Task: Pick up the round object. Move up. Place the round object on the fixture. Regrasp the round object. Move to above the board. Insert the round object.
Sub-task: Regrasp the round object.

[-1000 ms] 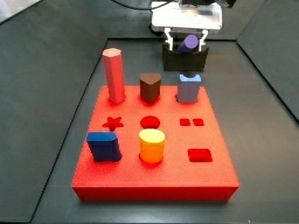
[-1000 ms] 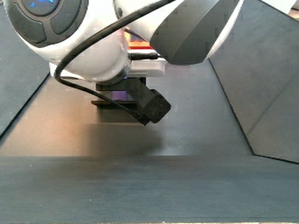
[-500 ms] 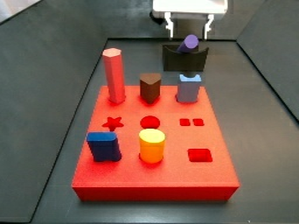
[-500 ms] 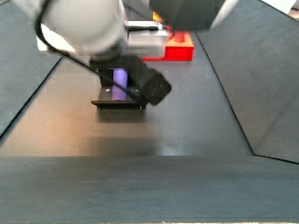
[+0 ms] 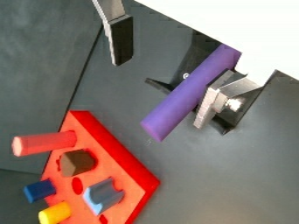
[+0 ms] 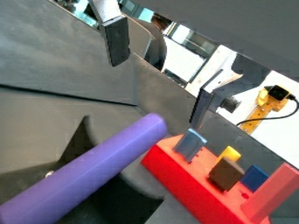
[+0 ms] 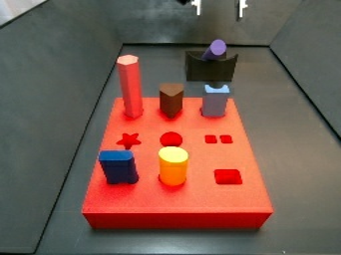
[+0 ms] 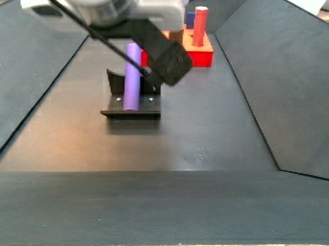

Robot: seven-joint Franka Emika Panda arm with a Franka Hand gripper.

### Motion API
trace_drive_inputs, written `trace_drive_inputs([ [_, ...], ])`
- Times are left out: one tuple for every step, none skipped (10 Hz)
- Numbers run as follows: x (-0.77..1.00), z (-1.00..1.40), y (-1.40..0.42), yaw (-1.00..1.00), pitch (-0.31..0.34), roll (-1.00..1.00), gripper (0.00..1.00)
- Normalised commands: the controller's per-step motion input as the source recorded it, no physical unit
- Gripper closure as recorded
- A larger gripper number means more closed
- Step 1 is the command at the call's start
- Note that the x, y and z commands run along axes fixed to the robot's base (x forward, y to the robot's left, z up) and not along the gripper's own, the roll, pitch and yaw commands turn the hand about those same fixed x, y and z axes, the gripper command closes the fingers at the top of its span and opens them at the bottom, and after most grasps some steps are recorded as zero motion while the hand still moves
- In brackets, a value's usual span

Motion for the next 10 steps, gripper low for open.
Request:
trace_drive_inputs([
  [0.00,0.98,-1.00,0.03,0.038,1.00,0.00],
  [-0.02,0.97,-1.00,0.03,0.032,1.00,0.00],
  [-0.08,0.92,-1.00,0.03,0.020,1.00,0.00],
  [-0.09,0.82,-0.94,0.03,0.018,1.00,0.00],
  [-0.07,0.53,-0.70,0.03,0.013,1.00,0.00],
  [-0.05,0.21,-0.44,0.03,0.011,1.00,0.00],
  [-0.03,0.04,-0.25,0.03,0.008,1.00,0.00],
  [-0.02,0.04,-0.07,0.03,0.007,1.00,0.00],
  [-0.03,0.05,-0.02,0.03,0.005,1.00,0.00],
  [-0.03,0.04,-0.03,0.03,0.003,1.00,0.00],
])
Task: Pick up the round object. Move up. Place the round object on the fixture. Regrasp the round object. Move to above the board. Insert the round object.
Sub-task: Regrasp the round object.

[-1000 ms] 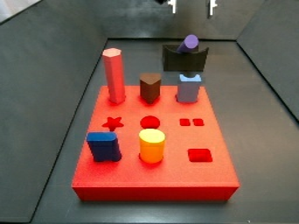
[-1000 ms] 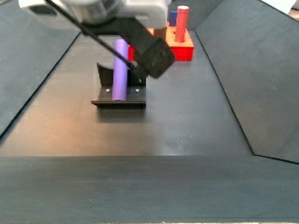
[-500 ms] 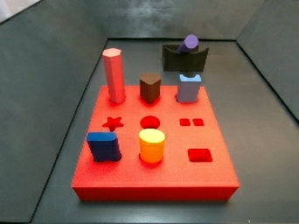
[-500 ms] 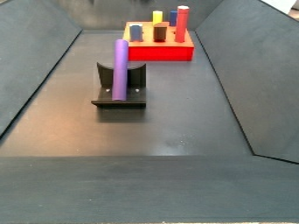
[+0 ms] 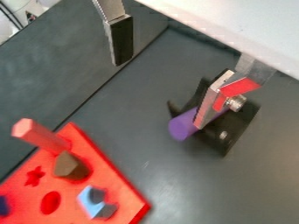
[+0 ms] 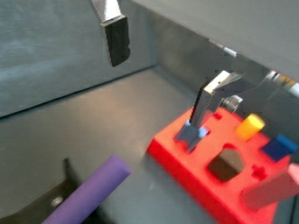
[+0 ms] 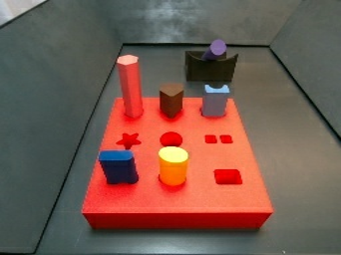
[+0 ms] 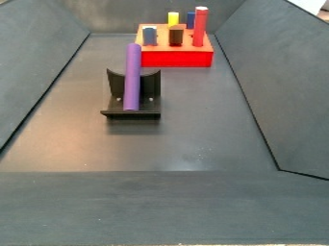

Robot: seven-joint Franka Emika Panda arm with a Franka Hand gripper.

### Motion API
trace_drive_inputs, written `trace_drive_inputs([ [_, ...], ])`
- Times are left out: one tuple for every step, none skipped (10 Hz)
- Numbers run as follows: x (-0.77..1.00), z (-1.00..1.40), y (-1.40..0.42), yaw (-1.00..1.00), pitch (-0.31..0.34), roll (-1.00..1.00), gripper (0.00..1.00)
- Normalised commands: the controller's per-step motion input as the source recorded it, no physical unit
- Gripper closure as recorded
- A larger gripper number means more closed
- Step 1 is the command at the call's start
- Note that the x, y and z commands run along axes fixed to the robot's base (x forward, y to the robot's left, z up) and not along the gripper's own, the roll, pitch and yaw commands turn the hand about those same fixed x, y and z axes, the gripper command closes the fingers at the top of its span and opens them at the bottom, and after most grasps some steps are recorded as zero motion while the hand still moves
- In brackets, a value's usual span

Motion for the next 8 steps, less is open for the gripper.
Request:
trace_drive_inputs([
  [-0.02,0.01,-0.03,0.03,-0.003,1.00,0.00],
  [-0.02,0.01,-0.03,0.03,-0.005,1.00,0.00],
  [-0.01,0.01,-0.02,0.03,-0.011,1.00,0.00],
  [0.00,0.00,-0.02,0.04,-0.015,1.00,0.00],
  [0.00,0.01,-0.02,0.04,-0.016,1.00,0.00],
  [0.00,0.00,-0.02,0.04,-0.013,1.00,0.00],
  [0.00,0.00,-0.02,0.04,-0.009,1.00,0.00],
  [0.01,0.01,-0.02,0.04,0.000,1.00,0.00],
])
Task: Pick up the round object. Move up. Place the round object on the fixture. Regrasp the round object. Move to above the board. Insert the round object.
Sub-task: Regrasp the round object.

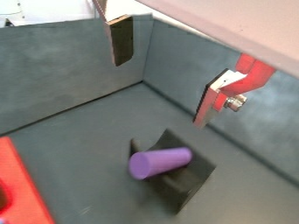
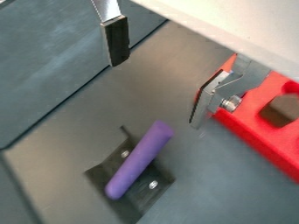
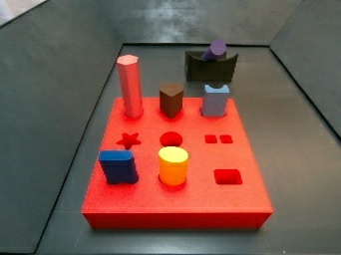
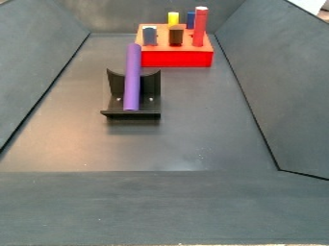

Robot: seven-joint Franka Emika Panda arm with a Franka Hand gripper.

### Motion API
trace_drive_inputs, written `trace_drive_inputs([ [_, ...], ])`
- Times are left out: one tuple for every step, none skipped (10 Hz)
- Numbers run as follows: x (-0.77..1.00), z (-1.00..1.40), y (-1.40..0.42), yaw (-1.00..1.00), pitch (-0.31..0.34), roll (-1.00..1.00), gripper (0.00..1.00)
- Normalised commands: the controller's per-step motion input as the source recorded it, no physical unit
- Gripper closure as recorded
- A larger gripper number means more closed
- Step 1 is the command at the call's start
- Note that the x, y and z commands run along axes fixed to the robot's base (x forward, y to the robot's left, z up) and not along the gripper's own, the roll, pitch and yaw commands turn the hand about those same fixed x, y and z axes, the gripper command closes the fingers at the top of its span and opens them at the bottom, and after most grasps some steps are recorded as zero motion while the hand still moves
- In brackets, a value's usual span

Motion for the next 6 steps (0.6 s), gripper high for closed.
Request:
trace_drive_inputs([
  [0.02,0.00,-0.02,0.04,0.008,1.00,0.00],
  [0.03,0.00,-0.03,0.04,0.017,1.00,0.00],
  [0.05,0.00,-0.03,0.05,0.027,1.00,0.00],
  [0.06,0.00,-0.03,0.05,0.046,1.00,0.00],
  [0.07,0.00,-0.03,0.06,0.064,1.00,0.00],
  [0.08,0.00,-0.04,0.06,0.078,1.00,0.00],
])
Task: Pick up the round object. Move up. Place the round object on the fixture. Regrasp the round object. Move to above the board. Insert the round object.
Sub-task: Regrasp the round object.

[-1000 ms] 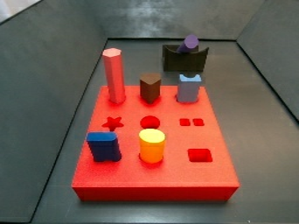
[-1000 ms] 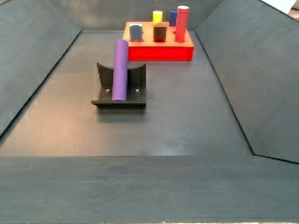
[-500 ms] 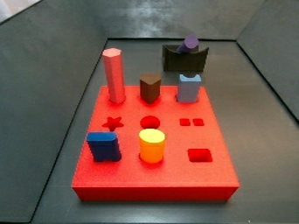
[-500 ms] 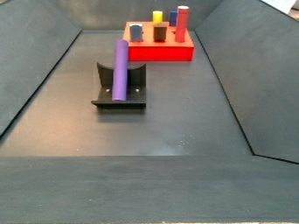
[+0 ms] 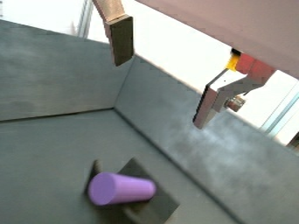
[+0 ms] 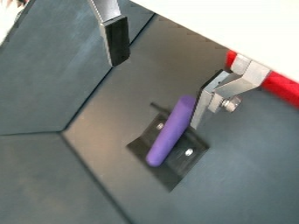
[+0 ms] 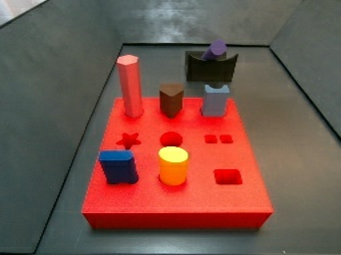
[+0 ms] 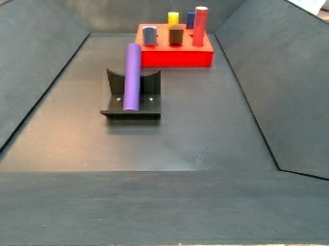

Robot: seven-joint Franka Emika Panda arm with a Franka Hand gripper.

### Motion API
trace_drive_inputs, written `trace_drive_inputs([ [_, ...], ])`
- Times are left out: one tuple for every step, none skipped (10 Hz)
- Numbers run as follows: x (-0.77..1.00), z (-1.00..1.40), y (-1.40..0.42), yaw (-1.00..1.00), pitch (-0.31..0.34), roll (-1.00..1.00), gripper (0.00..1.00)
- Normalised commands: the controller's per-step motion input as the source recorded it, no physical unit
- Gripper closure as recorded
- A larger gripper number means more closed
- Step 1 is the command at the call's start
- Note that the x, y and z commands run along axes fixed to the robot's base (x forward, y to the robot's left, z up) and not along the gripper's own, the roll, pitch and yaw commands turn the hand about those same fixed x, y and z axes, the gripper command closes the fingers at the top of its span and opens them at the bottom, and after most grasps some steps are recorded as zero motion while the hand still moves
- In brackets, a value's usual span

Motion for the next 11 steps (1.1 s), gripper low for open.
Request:
trace_drive_inputs([
  [0.09,0.00,-0.04,0.08,0.113,1.00,0.00],
  [0.09,-0.01,-0.05,0.10,0.139,1.00,0.00],
  [0.10,0.00,-0.05,0.14,0.164,0.91,0.00],
  [0.10,-0.01,-0.05,0.15,0.162,0.79,0.00],
  [0.10,-0.01,-0.05,0.17,0.145,0.53,0.00],
  [0.10,-0.01,-0.05,0.20,0.120,0.29,0.00],
  [0.09,0.00,-0.03,0.20,0.090,0.19,0.00],
  [0.08,0.00,-0.03,0.20,0.056,0.14,0.00],
  [0.03,-1.00,0.05,0.23,0.120,0.07,0.00],
  [0.03,-1.00,0.05,0.23,0.094,0.06,0.00],
  [0.04,-1.00,0.04,0.22,0.047,0.05,0.00],
])
